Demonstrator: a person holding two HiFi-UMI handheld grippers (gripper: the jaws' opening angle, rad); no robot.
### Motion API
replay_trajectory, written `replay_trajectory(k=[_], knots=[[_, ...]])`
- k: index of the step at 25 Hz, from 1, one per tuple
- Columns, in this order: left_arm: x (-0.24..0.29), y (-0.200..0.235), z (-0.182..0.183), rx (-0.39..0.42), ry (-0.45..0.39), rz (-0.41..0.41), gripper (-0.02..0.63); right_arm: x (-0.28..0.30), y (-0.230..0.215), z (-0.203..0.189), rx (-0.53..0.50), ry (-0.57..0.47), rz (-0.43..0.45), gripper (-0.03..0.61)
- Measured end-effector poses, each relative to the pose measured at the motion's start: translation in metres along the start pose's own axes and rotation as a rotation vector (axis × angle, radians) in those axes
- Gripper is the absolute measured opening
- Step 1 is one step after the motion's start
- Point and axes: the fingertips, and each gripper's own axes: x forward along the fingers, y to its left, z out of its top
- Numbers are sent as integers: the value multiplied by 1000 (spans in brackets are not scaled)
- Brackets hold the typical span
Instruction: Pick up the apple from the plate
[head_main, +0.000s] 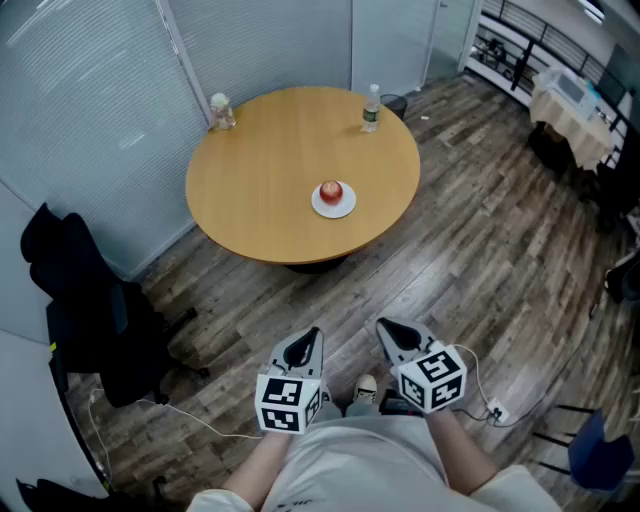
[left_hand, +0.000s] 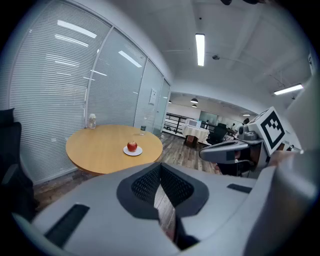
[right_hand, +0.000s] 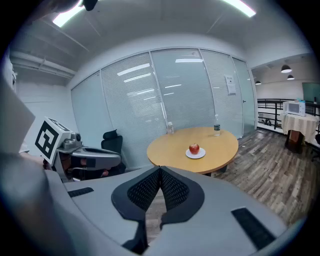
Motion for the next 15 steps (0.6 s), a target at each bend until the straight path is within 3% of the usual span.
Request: replay_trajectory(k=[15], knots=[[2,6,6,5,-2,-19,3,2,-6,5,16,-22,-52,31]])
